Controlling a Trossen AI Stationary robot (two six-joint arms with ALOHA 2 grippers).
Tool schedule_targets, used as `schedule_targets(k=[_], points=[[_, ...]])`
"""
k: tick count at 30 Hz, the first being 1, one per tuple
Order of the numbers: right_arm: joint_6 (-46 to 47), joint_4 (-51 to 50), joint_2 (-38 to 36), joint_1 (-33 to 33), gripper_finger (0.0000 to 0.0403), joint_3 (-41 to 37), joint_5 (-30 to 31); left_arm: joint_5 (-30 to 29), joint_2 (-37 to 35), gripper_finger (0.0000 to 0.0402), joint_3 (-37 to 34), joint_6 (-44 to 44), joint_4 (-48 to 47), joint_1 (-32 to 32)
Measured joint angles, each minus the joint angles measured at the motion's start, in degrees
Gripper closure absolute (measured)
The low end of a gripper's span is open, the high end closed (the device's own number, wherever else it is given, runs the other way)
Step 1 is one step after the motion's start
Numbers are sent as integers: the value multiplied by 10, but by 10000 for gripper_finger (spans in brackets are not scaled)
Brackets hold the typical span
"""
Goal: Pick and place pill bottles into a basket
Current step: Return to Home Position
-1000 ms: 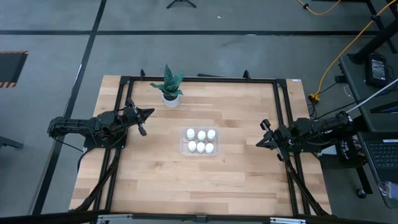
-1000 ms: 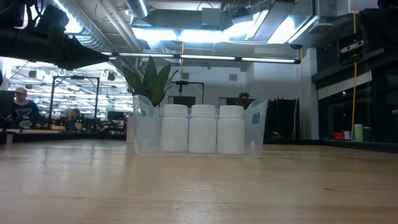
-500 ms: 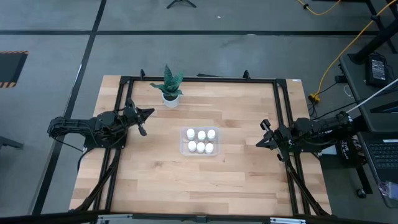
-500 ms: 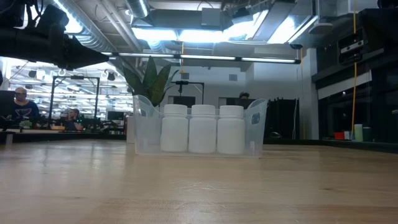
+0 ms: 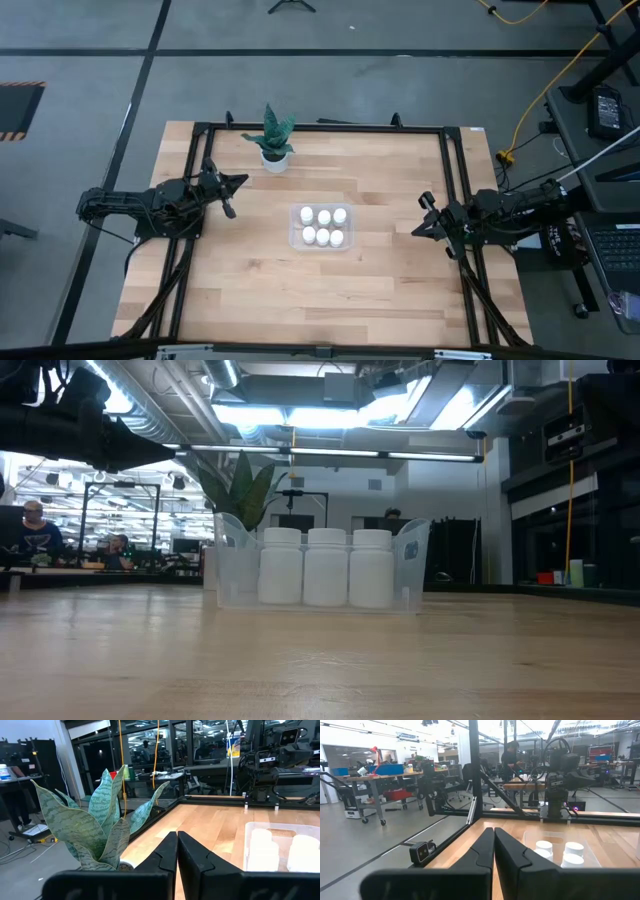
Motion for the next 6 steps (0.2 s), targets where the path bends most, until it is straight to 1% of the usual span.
schedule_targets(k=[6], points=[[0,0,0,0,386,0,0,0,0,394,0,0,0,0]])
